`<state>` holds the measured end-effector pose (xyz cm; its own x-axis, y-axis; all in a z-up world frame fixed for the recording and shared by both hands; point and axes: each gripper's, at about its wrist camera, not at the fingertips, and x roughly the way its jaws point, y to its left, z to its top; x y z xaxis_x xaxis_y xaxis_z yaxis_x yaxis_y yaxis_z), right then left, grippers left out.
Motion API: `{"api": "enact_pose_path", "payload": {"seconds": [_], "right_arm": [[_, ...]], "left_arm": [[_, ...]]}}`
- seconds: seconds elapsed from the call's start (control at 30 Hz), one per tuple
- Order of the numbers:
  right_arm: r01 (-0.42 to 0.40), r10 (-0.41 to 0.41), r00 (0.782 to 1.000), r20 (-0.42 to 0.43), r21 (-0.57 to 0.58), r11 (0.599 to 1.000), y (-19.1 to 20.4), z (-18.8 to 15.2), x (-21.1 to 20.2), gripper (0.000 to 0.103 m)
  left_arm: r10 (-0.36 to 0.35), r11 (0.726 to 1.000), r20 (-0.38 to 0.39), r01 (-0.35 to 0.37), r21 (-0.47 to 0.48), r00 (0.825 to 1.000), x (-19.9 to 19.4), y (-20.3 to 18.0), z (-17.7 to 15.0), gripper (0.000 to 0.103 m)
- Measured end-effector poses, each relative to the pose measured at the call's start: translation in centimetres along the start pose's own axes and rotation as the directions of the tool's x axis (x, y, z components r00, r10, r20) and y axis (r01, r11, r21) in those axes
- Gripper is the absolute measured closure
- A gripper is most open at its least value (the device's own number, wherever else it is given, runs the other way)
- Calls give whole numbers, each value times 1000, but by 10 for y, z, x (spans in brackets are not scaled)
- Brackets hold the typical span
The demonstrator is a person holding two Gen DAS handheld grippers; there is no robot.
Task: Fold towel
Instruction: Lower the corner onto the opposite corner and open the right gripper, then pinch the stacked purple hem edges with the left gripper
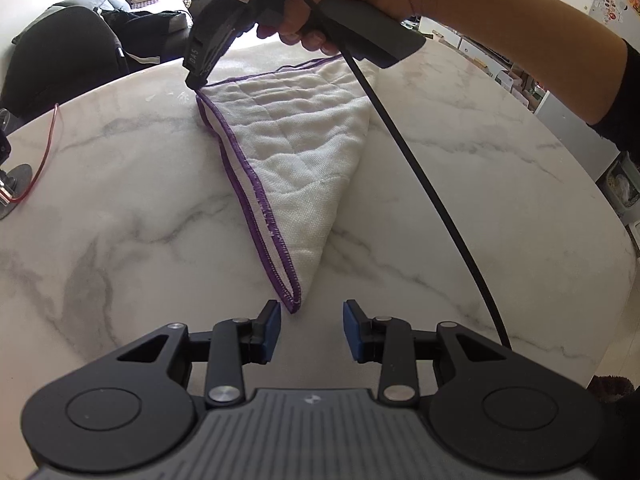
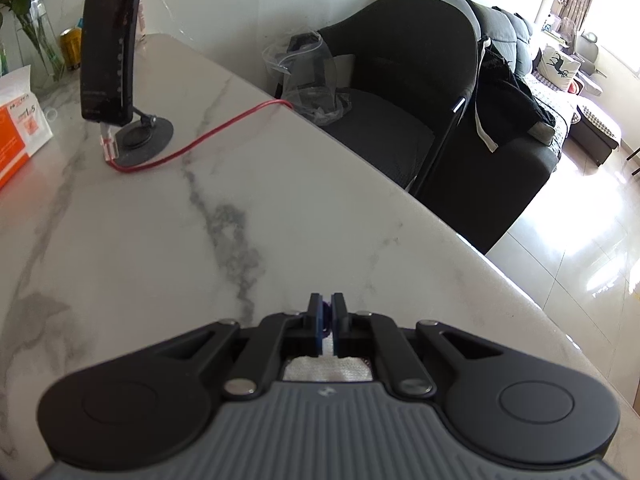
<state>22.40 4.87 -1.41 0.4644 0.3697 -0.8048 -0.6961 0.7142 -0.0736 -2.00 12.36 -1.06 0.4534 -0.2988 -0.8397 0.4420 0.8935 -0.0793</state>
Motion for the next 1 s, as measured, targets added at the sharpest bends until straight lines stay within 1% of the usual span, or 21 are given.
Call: {"api": "enact_pose_path", "payload": {"seconds": [0.1,0.23,0.27,0.43,0.5,0.57,0.6,0.67,0.83,0.9,0.97,1.0], "right_arm": [[-4,4,1000,-5,11,1000,-1,-1,1,91],[-5,5,1000,4,26,1000,-3,0,-4,64],[-9,9,1000,7,29,1000,-4,0,-7,62],[-5,5,1000,10,11,1000,-13,0,-21,62],[-2,2,1000,2,1,1000,-17,-1,-24,66],[-4,4,1000,-15,-9,1000,-21,-4,-25,72],[-7,7,1000,-24,-13,1000,-23,-6,-25,73],[-14,14,999,-37,-17,1000,-26,-10,-24,75],[-42,41,998,-50,-7,999,-29,-17,-22,75],[-44,44,998,-53,-7,999,-29,-18,-21,75],[-43,43,998,-53,-5,999,-29,-19,-21,75],[-44,44,998,-52,-3,999,-29,-19,-21,75]], "left_arm": [[-3,1000,28,3,-1,1000,-6,3,10,68],[11,1000,40,-11,13,999,2,6,28,67],[21,1000,37,-22,10,999,6,8,33,67],[53,998,42,-51,-48,998,28,24,63,67],[53,996,45,-50,-74,998,37,29,76,67],[52,994,40,-49,-94,998,46,33,85,67],[53,993,34,-49,-104,998,53,35,90,67],[58,991,22,-55,-122,998,61,39,95,67],[64,986,-11,-65,-156,998,80,46,102,67],[66,984,-17,-68,-164,998,83,48,103,69],[70,984,-17,-71,-166,997,82,49,104,78],[75,983,-19,-77,-167,997,82,50,106,80]]}}
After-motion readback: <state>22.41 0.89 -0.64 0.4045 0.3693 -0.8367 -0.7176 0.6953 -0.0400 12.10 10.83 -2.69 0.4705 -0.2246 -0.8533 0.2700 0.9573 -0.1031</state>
